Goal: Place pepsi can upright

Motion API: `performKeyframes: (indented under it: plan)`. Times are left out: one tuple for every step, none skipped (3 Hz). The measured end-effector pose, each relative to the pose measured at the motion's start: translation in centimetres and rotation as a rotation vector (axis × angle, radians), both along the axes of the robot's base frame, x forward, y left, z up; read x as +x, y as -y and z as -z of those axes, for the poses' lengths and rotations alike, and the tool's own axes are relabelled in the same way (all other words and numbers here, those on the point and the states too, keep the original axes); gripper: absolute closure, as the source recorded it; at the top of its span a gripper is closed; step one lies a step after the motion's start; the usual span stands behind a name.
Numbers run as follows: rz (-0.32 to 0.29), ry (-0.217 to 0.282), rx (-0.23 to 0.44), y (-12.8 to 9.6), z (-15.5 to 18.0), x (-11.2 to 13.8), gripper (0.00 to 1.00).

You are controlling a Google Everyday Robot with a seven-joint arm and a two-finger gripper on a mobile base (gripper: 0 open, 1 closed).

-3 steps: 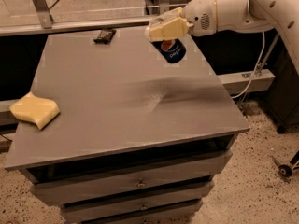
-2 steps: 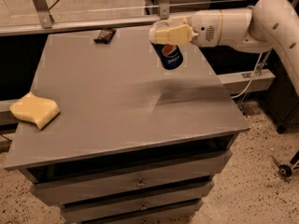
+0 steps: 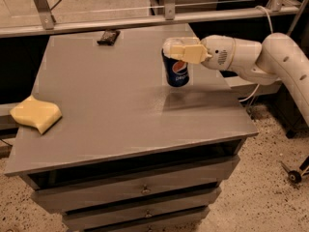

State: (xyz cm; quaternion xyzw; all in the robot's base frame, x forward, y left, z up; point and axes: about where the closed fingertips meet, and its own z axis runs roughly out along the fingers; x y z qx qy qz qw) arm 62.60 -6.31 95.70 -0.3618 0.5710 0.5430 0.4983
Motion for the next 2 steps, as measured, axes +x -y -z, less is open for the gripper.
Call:
performKeyframes:
  plan:
    - [-0.005, -0.036, 0.053, 0.7, 1.4, -0.4, 0.75]
    - [-0.005, -0.051, 0.079, 1.5, 2.7, -1.0, 0.52]
